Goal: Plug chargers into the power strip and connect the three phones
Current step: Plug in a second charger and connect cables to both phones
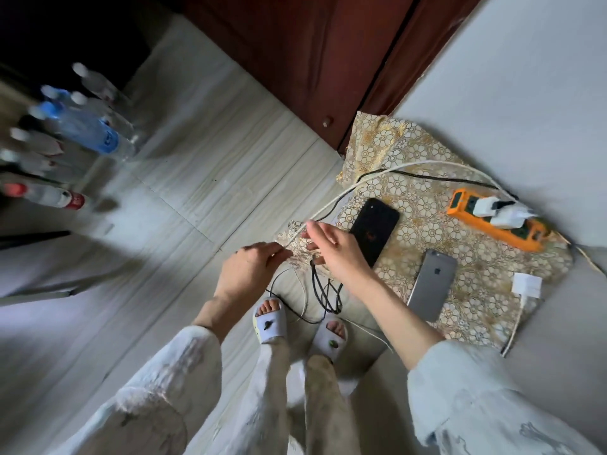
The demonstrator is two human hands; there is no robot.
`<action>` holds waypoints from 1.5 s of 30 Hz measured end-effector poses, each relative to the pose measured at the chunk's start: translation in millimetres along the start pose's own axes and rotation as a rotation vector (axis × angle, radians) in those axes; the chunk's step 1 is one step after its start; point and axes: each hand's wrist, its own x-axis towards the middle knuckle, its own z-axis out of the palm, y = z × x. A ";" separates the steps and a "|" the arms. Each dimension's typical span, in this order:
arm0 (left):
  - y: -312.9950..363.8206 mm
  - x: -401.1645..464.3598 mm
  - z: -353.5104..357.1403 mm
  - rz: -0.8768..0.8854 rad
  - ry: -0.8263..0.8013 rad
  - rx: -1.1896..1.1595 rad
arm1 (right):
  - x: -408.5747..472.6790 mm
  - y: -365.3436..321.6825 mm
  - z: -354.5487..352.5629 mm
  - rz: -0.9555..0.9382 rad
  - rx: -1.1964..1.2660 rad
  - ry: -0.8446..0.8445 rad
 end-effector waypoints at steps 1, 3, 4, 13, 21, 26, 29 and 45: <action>6.1 -6.4 -1.8 0.007 0.005 -0.004 | -5.7 -8.3 -1.2 -0.001 0.064 0.002; 16.8 -18.4 -5.0 0.000 0.020 -0.023 | -17.9 -22.7 -6.9 -0.012 0.147 -0.010; 22.3 -24.7 -6.0 -0.001 0.020 -0.038 | -24.4 -28.1 -10.8 -0.019 0.158 -0.016; 75.0 -77.5 -16.4 -0.020 -0.120 -0.076 | -105.2 -72.3 -70.6 0.013 0.378 -0.053; 121.9 -123.6 -103.6 -0.030 0.103 -0.278 | -165.6 -111.2 -110.6 -0.095 0.657 -0.024; 187.0 -131.2 -189.5 0.053 0.284 -0.588 | -203.5 -114.2 -98.4 -0.168 0.163 -0.180; 230.2 -140.5 -234.9 0.180 0.243 -0.756 | -221.6 -128.0 -85.4 -0.274 -0.129 -0.259; 235.0 -156.4 -253.3 0.349 0.033 -0.423 | -266.6 -258.0 -131.2 -0.296 0.846 -0.168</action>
